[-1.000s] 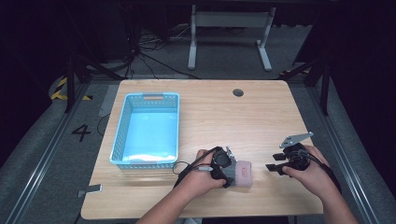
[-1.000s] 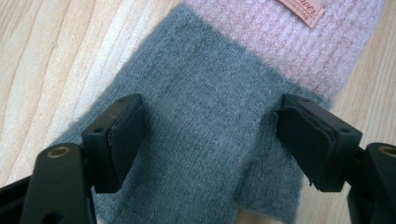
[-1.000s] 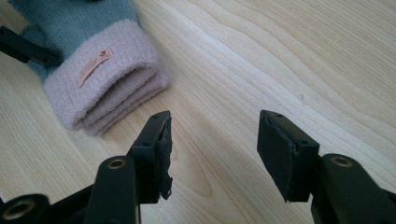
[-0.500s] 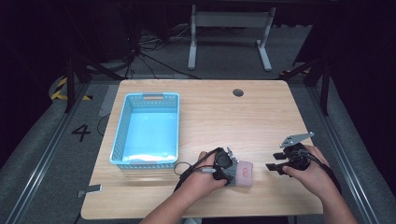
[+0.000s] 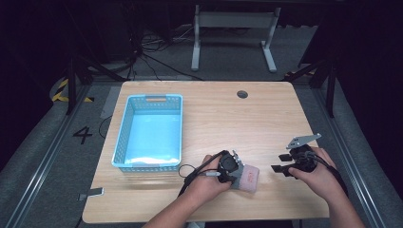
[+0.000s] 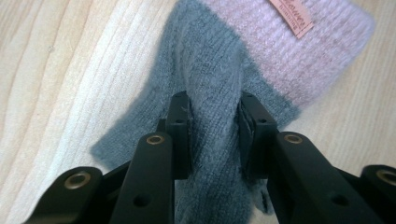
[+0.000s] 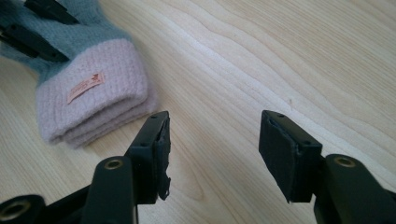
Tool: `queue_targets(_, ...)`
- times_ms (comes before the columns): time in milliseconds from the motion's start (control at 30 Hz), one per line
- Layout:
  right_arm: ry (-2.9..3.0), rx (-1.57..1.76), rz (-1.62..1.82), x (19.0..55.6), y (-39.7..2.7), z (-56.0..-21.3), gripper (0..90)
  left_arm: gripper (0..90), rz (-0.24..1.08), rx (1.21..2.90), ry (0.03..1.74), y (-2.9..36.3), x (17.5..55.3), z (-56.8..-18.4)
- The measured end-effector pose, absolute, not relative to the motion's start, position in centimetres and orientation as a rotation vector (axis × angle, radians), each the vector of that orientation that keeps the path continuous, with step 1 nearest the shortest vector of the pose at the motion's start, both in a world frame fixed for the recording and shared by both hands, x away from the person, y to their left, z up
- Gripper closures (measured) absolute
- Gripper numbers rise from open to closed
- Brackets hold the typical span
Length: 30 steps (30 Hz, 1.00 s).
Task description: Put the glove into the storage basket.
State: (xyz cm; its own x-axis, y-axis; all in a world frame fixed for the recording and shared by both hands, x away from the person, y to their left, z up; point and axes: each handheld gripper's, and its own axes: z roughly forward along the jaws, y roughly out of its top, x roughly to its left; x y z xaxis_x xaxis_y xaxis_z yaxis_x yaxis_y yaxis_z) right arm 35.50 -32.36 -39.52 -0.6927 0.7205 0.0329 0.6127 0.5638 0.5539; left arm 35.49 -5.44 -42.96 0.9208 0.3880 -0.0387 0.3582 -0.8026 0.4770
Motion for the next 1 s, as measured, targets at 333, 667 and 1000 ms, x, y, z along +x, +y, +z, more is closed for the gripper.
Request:
queue_targets(333, 2.591, 1.121, 0.824, 35.9, -32.4, -39.2, 44.3, 70.4, 0.067, 2.56, 0.538, -4.0, 35.1, -40.4)
queue_targets(667, 2.598, 1.115, 0.832, 36.8, -32.1, -39.2, 44.2, 70.4, 0.103, 2.516, 0.565, -1.8, 35.5, -38.0)
queue_targets(1000, 2.619, 1.082, 0.845, 38.3, -31.0, -39.4, 44.1, 70.2, 0.123, 2.44, 0.644, 1.2, 35.8, -35.4)
